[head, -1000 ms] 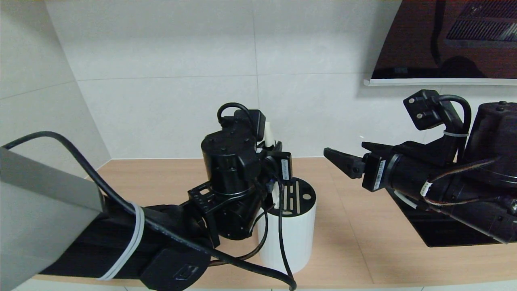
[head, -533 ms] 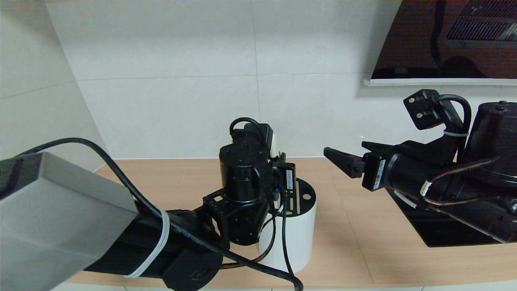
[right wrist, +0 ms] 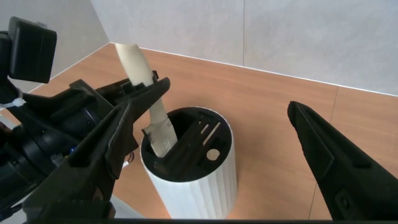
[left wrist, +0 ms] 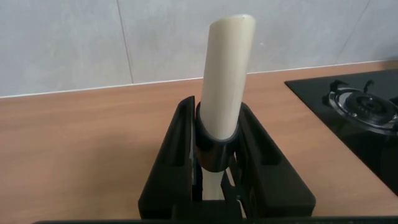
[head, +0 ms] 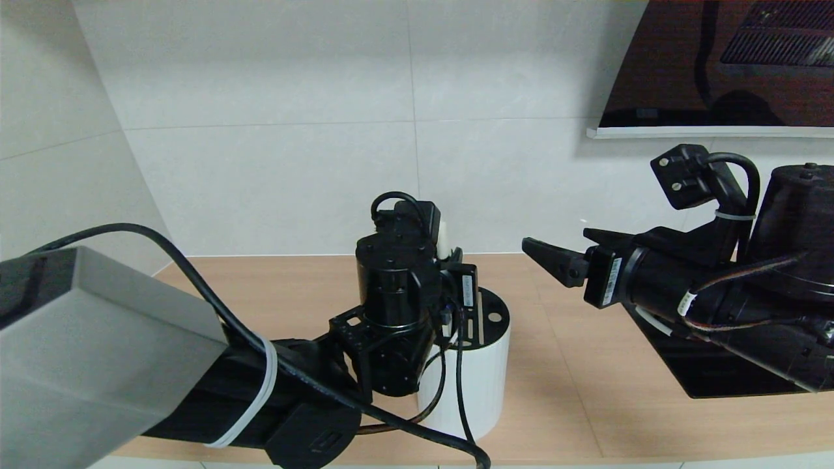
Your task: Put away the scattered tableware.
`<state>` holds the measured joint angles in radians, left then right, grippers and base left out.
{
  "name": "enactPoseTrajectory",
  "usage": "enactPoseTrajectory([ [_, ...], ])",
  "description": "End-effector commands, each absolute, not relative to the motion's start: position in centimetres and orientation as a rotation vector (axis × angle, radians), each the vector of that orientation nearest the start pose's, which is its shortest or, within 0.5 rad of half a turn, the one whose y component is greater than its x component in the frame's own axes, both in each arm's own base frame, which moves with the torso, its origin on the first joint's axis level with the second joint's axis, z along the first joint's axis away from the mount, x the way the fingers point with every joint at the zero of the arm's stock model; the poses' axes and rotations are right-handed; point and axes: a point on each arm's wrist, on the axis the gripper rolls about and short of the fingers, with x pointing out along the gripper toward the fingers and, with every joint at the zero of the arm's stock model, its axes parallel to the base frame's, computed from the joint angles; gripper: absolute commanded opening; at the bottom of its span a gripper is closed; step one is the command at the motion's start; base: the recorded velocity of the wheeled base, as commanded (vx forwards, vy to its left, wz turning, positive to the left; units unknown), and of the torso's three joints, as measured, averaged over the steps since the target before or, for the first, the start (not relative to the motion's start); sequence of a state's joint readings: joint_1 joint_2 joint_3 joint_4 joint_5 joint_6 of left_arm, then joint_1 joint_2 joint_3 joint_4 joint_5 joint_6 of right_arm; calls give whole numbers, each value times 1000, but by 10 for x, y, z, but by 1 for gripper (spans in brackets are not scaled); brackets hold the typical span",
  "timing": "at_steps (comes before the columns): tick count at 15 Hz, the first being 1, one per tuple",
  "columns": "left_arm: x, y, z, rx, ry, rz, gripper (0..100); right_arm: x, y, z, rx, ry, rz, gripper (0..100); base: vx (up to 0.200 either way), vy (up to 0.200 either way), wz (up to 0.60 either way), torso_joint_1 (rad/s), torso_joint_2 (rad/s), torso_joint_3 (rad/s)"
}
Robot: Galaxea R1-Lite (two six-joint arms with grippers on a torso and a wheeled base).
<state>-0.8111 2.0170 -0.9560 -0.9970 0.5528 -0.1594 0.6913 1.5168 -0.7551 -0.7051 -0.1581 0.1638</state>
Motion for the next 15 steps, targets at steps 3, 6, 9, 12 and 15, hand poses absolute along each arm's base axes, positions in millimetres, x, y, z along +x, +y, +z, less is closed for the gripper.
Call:
enactPoseTrajectory([
  [3,269,-266,152,-124,65,-253,100,206,166,227,136,97,528,100,0,0,0,0,0,0],
  [6,269,-266,152,-124,65,-253,100,207,167,226,133,103,527,100,0,0,0,0,0,0],
  [9,269,-266,153,-128,63,-254,100,207,167,226,134,102,527,100,0,0,0,0,0,0],
  [12,262,-257,171,-157,28,-253,100,207,167,227,135,100,526,100,0,0,0,0,0,0],
  [15,232,-216,215,-217,-49,-323,100,212,160,226,134,97,492,100,0,0,0,0,0,0],
])
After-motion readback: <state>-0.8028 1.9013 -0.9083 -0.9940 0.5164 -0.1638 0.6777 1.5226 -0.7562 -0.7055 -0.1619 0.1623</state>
